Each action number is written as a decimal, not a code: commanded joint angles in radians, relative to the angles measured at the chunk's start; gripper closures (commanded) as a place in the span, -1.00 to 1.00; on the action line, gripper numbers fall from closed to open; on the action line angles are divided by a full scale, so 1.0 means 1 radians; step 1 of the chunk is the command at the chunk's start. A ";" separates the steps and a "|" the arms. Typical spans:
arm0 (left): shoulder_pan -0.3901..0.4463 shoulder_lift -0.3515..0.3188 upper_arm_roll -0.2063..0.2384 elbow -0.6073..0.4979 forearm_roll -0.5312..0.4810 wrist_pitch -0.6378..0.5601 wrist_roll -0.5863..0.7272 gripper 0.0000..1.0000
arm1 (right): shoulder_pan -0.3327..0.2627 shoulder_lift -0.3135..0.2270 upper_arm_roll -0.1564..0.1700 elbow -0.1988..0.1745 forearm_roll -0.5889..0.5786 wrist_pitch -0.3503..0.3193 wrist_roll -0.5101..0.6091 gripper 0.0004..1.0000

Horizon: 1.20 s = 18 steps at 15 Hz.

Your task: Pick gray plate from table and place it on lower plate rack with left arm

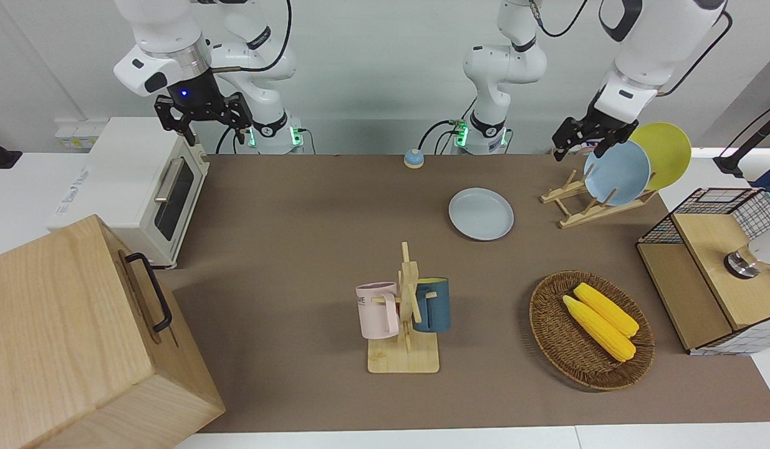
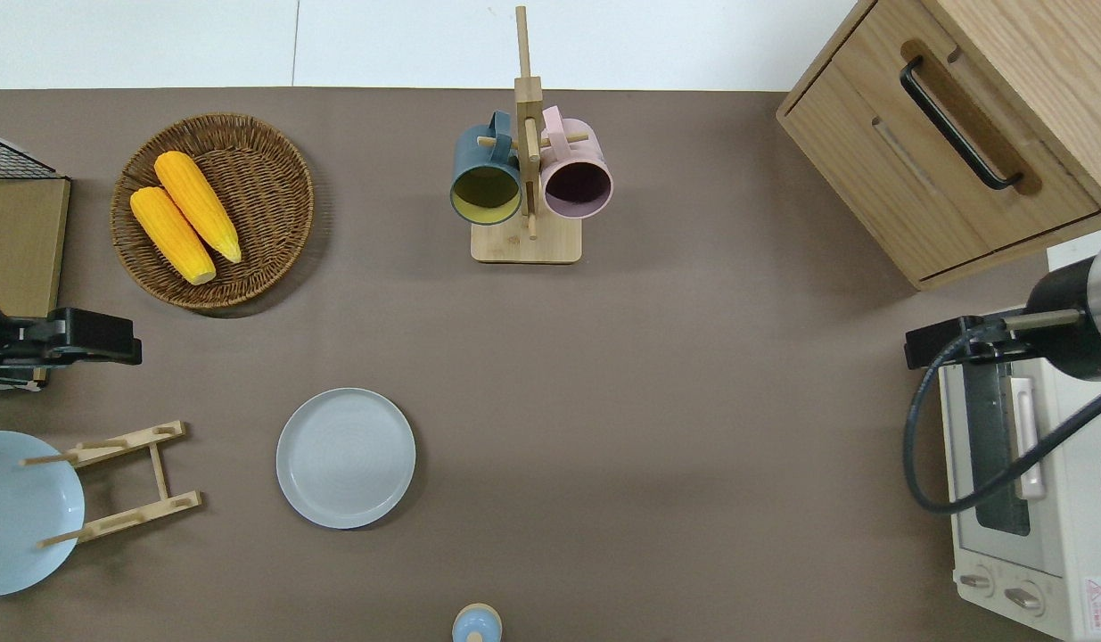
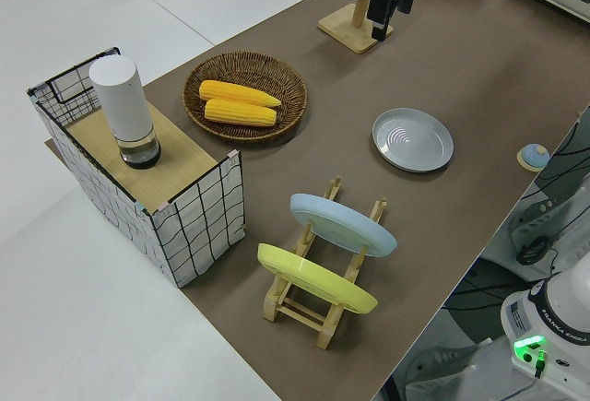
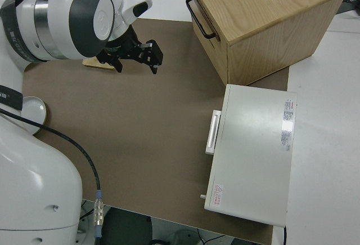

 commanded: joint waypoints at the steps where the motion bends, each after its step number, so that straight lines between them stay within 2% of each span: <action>1: -0.013 -0.118 0.004 -0.250 -0.008 0.152 -0.018 -0.99 | -0.025 -0.002 0.018 0.007 0.019 -0.015 0.009 -0.97; 8: -0.016 -0.145 -0.008 -0.502 -0.009 0.348 -0.090 -0.99 | -0.025 -0.002 0.018 0.007 0.019 -0.015 0.009 -0.97; 13: -0.030 -0.140 -0.021 -0.674 -0.008 0.571 -0.128 -0.99 | -0.025 -0.002 0.018 0.007 0.019 -0.015 0.009 -0.97; 18: -0.039 -0.108 -0.024 -0.766 -0.003 0.698 -0.142 -0.98 | -0.025 -0.002 0.018 0.007 0.019 -0.015 0.009 -0.98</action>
